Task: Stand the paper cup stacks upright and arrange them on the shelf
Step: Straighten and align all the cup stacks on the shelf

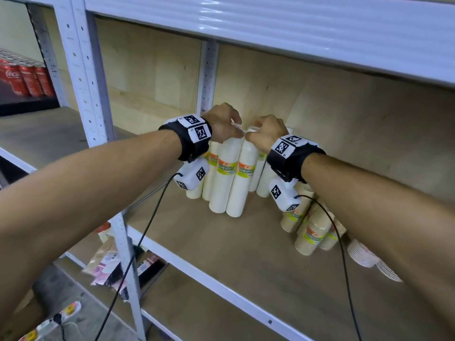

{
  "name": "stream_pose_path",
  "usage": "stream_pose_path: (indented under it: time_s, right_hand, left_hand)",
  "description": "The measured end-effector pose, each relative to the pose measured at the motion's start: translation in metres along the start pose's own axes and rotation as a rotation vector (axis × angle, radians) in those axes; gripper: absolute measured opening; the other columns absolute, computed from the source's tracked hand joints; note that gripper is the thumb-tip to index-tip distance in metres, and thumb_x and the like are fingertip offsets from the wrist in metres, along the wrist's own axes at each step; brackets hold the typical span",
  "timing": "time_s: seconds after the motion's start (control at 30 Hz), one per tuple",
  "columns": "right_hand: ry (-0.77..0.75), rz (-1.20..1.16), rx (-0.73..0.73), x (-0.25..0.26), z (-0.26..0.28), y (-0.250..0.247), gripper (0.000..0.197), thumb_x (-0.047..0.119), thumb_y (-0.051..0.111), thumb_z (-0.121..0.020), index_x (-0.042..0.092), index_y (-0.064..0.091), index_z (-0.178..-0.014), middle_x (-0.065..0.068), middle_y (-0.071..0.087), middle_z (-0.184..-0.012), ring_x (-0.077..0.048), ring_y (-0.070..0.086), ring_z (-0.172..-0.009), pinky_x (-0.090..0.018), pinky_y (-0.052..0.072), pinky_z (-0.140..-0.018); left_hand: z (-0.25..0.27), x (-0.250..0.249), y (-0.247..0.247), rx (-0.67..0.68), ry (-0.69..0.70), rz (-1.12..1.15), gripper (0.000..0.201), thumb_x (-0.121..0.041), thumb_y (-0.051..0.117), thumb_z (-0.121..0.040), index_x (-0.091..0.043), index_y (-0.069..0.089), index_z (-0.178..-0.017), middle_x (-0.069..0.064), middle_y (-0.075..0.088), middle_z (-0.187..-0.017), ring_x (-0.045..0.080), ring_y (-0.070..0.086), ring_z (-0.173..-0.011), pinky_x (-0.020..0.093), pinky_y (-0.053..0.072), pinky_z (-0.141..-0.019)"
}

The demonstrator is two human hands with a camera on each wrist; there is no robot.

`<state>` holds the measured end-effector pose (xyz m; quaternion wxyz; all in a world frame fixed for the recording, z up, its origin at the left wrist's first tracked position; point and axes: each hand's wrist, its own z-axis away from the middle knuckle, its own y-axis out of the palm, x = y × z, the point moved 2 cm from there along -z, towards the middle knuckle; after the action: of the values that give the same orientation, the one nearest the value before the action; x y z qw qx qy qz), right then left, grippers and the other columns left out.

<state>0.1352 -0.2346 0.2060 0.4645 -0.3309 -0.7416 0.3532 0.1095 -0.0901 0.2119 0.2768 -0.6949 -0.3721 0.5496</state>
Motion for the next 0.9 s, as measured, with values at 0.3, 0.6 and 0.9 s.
stream_pose_path:
  time_s: [0.3, 0.6, 0.9]
  right_hand:
    - [0.077, 0.044, -0.050, -0.041, -0.009, -0.025, 0.045, 0.027, 0.067, -0.083, 0.011, 0.059, -0.124, -0.011, 0.057, -0.127, -0.030, 0.056, -0.114, -0.029, 0.047, -0.086]
    - [0.124, 0.076, -0.056, -0.066, -0.024, -0.024, 0.049, 0.035, 0.069, -0.079, 0.011, 0.059, -0.120, -0.012, 0.057, -0.123, -0.030, 0.058, -0.110, -0.033, 0.050, -0.084]
    - [0.167, 0.061, -0.042, -0.079, -0.041, -0.021, 0.046, 0.034, 0.071, -0.075, 0.014, 0.060, -0.115, -0.006, 0.059, -0.118, -0.026, 0.060, -0.101, -0.026, 0.041, -0.069]
  left_hand:
    - [-0.033, -0.025, 0.030, 0.004, 0.075, -0.011, 0.037, -0.027, 0.071, -0.086, -0.014, 0.066, -0.120, 0.007, 0.058, -0.123, 0.027, 0.059, -0.108, 0.029, 0.050, -0.080]
    - [-0.059, -0.033, 0.050, 0.010, 0.136, -0.062, 0.040, -0.019, 0.063, -0.090, -0.013, 0.061, -0.130, 0.005, 0.053, -0.137, 0.025, 0.052, -0.122, 0.024, 0.041, -0.085]
    - [-0.086, -0.028, 0.063, 0.039, 0.124, -0.038, 0.039, -0.019, 0.065, -0.088, -0.015, 0.063, -0.127, 0.004, 0.051, -0.137, 0.024, 0.052, -0.121, 0.026, 0.043, -0.088]
